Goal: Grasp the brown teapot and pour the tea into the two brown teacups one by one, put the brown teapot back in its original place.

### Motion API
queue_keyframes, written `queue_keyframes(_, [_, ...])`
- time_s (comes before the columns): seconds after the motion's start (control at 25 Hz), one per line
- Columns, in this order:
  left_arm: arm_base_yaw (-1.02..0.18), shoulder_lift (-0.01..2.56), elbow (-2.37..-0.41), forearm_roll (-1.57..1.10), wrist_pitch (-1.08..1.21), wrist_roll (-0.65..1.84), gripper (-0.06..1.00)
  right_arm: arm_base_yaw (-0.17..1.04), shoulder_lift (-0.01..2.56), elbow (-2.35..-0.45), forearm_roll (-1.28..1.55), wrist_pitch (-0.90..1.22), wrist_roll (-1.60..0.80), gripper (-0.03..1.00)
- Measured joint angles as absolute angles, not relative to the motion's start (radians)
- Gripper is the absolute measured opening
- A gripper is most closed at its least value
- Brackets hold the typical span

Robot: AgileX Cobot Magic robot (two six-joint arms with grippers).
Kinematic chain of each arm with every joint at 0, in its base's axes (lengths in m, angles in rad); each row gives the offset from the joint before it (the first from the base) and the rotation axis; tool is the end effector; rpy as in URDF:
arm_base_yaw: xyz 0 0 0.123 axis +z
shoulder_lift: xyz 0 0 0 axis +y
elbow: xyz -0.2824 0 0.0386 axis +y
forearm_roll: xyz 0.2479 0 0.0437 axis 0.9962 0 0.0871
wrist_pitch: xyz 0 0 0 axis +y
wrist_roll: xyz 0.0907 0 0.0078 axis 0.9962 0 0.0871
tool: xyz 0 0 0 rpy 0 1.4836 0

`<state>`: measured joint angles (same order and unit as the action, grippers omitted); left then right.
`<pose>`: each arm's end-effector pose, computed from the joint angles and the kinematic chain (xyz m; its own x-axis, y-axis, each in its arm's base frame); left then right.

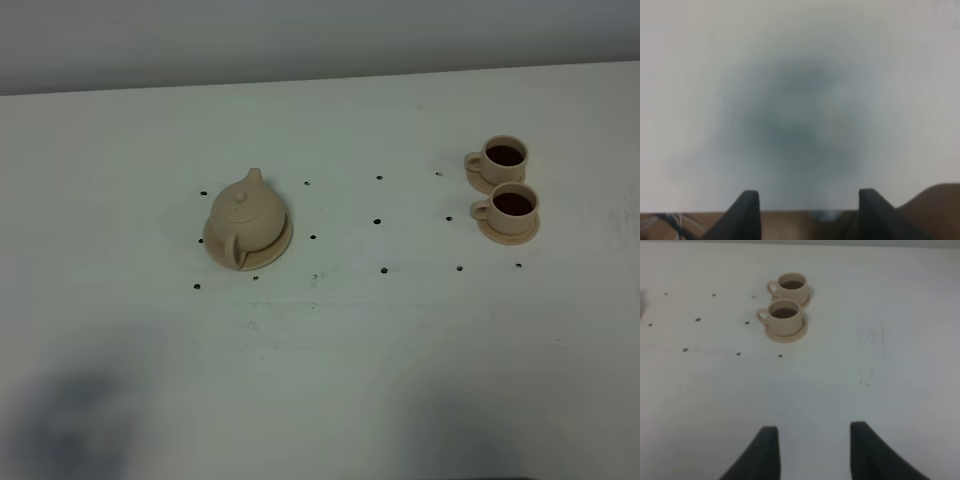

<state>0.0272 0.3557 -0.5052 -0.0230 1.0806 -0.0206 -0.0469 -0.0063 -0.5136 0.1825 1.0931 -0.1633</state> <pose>0.0478 -0.0005 0.2696 -0.7461 -0.0517 -0.6638 -0.0372 0.9987 -0.0360 -0.0088 0.0151 0.2794 -0.4515 -0.0564 -0.8905 -0.1325 0.9912 0.0043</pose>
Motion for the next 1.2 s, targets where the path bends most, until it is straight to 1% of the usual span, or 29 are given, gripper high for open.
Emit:
queue_keyframes(0.8, [0.028, 0.002, -0.505, -0.022, 1.082, -0.019, 0.47, -0.047, -0.006, -0.514, 0.183, 1.093, -0.163, 0.33])
queue_keyframes(1.2, [0.028, 0.001, -0.504, -0.022, 1.082, -0.019, 0.47, -0.047, -0.006, -0.514, 0.183, 1.093, -0.163, 0.33])
